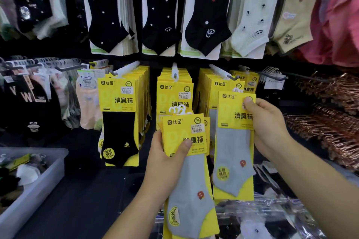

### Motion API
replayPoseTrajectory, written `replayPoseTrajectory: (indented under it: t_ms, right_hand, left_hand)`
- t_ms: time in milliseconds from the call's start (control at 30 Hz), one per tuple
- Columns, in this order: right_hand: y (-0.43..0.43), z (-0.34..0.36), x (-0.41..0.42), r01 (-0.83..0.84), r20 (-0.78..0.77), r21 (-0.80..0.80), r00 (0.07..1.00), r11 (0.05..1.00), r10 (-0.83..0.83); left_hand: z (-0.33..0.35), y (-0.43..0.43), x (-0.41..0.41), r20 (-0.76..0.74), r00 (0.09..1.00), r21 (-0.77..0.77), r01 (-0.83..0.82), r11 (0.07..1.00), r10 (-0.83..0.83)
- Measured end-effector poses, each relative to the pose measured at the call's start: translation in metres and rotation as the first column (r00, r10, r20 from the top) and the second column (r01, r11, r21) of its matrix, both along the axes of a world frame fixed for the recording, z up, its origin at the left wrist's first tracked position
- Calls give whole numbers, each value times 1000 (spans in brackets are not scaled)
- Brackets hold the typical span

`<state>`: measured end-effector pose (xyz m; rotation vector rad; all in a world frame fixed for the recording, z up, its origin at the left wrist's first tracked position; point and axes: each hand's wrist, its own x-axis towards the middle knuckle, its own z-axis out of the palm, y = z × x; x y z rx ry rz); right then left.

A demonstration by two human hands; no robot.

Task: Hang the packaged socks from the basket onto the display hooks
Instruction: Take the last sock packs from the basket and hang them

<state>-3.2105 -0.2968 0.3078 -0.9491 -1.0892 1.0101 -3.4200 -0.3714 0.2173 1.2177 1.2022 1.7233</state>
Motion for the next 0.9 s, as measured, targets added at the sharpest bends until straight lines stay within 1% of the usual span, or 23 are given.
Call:
replayPoseTrajectory:
  t_ms: [100, 167, 300, 500, 667, 800, 900]
  right_hand:
    - [11, 10, 2, 110, 35, 47, 993, 993, -112]
    - [19, 16, 1, 153, 53, 63, 986, 986, -156]
    - [29, 23, -4, 147, 88, 107, 984, 983, -157]
    - [43, 18, -6, 118, 213, 159, 965, 980, -151]
    - [50, 13, -5, 219, 305, 150, 917, 964, -256]
    - [56, 12, -5, 284, 298, 79, 908, 955, -295]
    - [48, 7, -8, 348, 322, 89, 877, 933, -358]
  left_hand:
    - [0, 0, 1, -17, 1000, -5, -12, 1000, 11]
    - [0, 0, 1, -24, 1000, -11, -17, 1000, 17]
    - [2, 0, 2, -21, 1000, -13, -12, 1000, 11]
    - [3, 1, 3, -22, 1000, 3, -3, 1000, 3]
    - [1, 2, 3, -27, 1000, -1, -11, 1000, 11]
    - [0, 3, 3, -34, 999, -3, -16, 1000, 16]
    - [0, 2, 3, -37, 999, -5, -18, 1000, 18]
